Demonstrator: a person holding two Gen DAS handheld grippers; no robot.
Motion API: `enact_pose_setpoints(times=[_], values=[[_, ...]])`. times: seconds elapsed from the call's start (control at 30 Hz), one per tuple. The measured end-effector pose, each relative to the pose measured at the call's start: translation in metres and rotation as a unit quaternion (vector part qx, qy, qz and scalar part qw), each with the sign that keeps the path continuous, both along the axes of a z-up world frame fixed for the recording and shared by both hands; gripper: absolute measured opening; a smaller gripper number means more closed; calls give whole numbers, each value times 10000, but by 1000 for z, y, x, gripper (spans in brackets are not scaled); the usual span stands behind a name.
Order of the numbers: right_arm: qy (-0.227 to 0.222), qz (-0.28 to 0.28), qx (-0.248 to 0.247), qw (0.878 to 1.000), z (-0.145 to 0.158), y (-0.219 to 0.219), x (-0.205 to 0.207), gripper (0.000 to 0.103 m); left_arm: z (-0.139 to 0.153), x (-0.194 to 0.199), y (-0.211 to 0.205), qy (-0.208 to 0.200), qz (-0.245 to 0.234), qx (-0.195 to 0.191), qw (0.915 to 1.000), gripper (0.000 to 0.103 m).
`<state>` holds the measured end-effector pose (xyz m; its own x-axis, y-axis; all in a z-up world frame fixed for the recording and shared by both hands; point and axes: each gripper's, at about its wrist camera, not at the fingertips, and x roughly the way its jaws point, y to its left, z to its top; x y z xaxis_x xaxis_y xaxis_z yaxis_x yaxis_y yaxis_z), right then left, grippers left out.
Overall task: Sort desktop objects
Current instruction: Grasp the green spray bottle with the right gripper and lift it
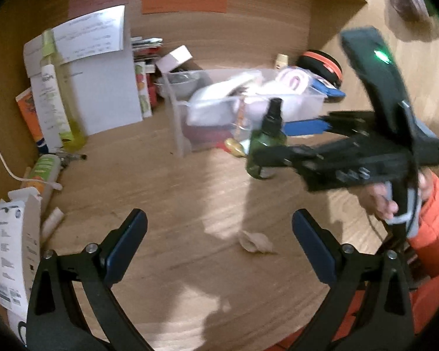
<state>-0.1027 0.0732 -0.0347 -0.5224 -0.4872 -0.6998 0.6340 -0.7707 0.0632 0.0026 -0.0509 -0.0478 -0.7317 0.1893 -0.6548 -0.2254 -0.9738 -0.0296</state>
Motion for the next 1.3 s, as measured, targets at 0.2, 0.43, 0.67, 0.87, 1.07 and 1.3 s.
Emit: enact_pose_setpoints(times=[0.2,0.43,0.67,0.87,1.07,1.3], values=[[-308,38,56,9995,-11,-10,-13,53,-15,-3,12,-306,-223,60,9993,80],[-305,-33,-82,9995,-10,-7,-14,39,-29,-13,18,-575,-298,138,9978,54],[-203,-18,-293,9994,1,8,-6,39,-31,-11,19,-505,-329,30,9982,29],[-105,-85,-473,9988,11,26,-1,39,-27,-11,15,-471,-161,123,9987,25],[34,-177,-604,9980,21,44,5,39,-11,-19,12,-303,9,246,9992,25],[246,-318,-619,9973,35,67,7,39,22,-48,3,-25,92,243,9997,25]])
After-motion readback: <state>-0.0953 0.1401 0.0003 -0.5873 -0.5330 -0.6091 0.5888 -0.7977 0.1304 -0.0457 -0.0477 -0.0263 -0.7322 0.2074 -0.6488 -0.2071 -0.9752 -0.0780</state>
